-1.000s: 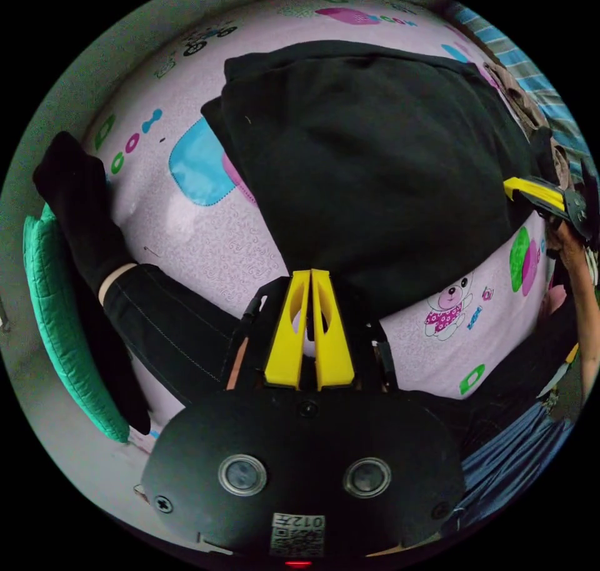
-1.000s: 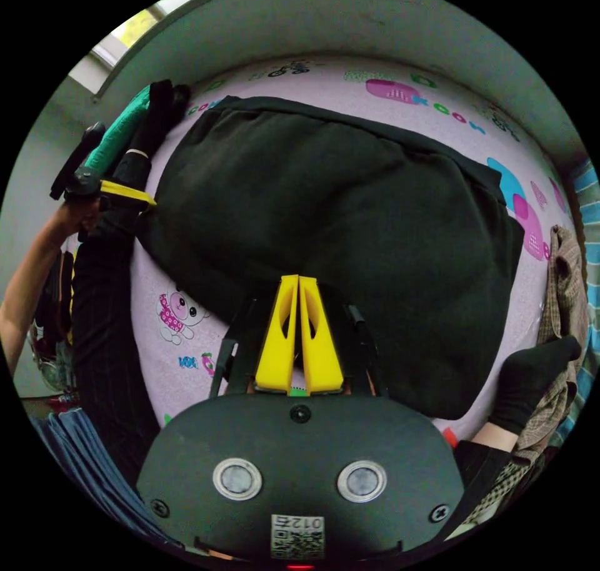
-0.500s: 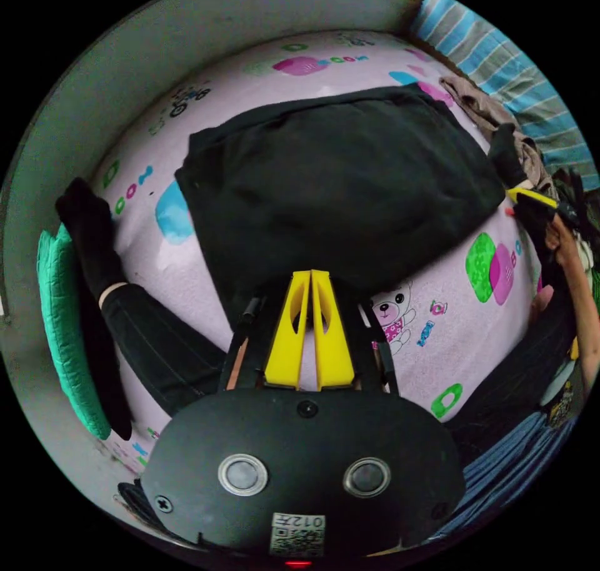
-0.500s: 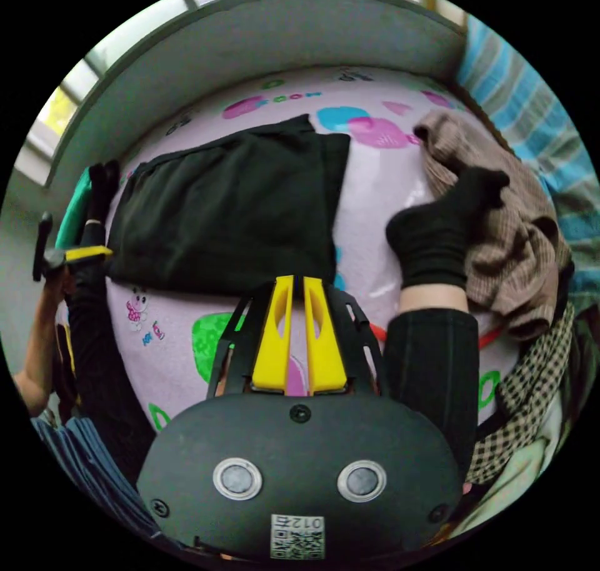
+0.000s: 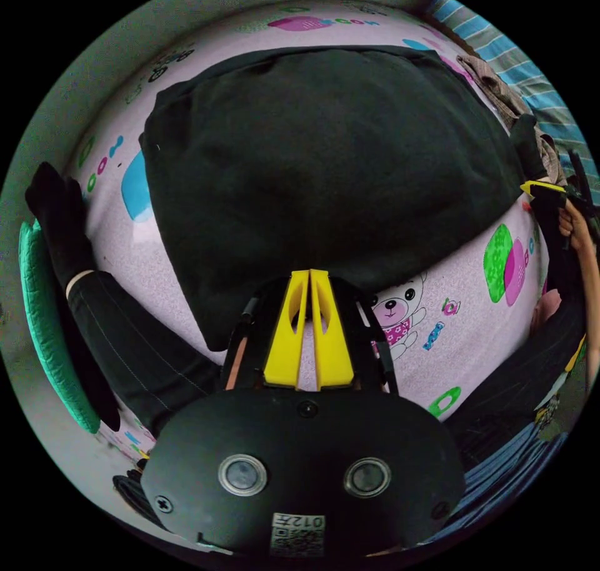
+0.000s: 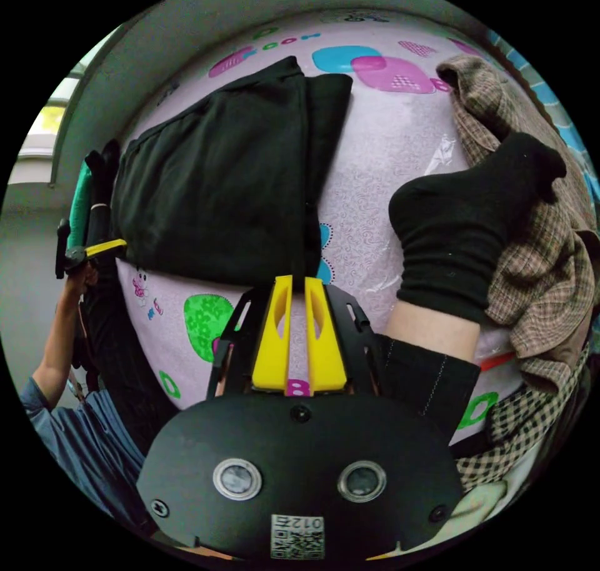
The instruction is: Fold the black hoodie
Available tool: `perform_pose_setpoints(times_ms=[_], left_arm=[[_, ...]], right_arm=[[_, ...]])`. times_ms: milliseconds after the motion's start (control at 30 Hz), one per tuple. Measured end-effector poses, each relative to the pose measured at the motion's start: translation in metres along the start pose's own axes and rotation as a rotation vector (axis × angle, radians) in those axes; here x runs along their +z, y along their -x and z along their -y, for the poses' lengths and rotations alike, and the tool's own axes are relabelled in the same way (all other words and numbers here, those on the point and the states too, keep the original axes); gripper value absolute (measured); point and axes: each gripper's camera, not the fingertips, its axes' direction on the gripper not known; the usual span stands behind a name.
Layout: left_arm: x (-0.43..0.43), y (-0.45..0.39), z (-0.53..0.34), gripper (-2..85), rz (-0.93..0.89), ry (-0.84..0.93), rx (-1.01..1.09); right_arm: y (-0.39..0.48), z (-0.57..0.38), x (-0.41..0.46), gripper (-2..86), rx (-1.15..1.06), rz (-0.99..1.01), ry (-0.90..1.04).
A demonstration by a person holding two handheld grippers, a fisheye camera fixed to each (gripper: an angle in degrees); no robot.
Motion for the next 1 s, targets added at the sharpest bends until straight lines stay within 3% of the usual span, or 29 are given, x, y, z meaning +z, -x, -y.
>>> perform_pose_setpoints(times_ms=[300, 467, 633, 767, 1000], left_arm=[[0.009, 0.016, 0.002, 0.3, -0.065, 0.038, -0.02], [0.013, 0.025, -0.001, 0.3, -0.11, 0.043, -0.041], [0.027, 0.02, -0.01, 0.0, -0.347, 0.069, -0.032], [0.033, 0.005, -0.021, 0.0, -0.429, 0.041, -0.028], [0.016, -0.036, -0.048, 0.2, -0.104, -0.069, 0.056]], right_arm=[[0.034, 0.019, 0.004, -0.8, -0.054, -0.099, 0.119], [0.075, 0.033, 0.007, -1.0, -0.187, -0.262, 0.218], [0.089, 0.045, 0.003, -1.0, -0.202, -0.452, 0.262], [0.09, 0.058, -0.005, -1.0, -0.145, -0.512, 0.229], [0.104, 0.049, -0.012, -0.7, -0.01, -0.429, 0.209]])
